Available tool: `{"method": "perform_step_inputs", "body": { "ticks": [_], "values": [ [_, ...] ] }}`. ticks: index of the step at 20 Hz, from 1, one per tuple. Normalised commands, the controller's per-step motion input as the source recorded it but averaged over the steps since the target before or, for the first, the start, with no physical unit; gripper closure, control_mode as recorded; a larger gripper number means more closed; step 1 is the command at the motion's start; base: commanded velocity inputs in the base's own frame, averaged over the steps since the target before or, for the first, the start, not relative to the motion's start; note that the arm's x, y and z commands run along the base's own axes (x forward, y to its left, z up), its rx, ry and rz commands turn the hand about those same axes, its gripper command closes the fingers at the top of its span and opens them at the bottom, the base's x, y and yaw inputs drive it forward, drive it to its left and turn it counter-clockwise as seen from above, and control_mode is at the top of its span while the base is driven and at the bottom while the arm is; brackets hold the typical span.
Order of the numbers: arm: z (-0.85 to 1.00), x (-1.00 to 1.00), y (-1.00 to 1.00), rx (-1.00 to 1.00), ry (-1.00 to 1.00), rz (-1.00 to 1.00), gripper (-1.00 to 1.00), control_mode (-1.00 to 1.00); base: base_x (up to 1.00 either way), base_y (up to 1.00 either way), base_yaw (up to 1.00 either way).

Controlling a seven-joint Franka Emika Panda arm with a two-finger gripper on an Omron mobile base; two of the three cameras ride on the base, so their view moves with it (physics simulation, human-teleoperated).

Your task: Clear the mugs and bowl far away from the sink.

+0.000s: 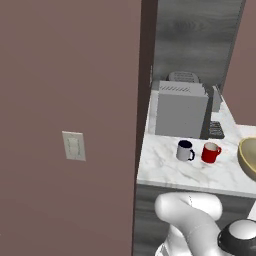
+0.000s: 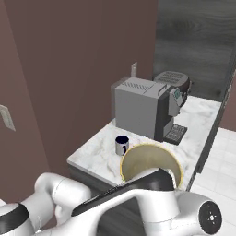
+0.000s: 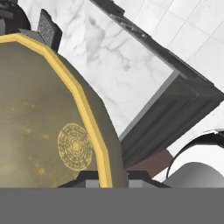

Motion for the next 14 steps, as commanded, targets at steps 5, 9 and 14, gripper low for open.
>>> {"method": "perform_step_inputs", "body": {
  "ticks": [5, 9, 14],
  "values": [
    [-0.32, 0.0, -0.18, 0.0, 0.01, 0.0, 1.0, -1.0, 0.0, 0.0, 0.0],
    [-0.15, 0.0, -0.08, 0.0, 0.0, 0.0, 1.0, -1.0, 0.0, 0.0, 0.0],
    [-0.23, 0.0, -0.01, -0.01, 0.0, 0.0, 1.0, -1.0, 0.0, 0.0, 0.0]
  ]
}}
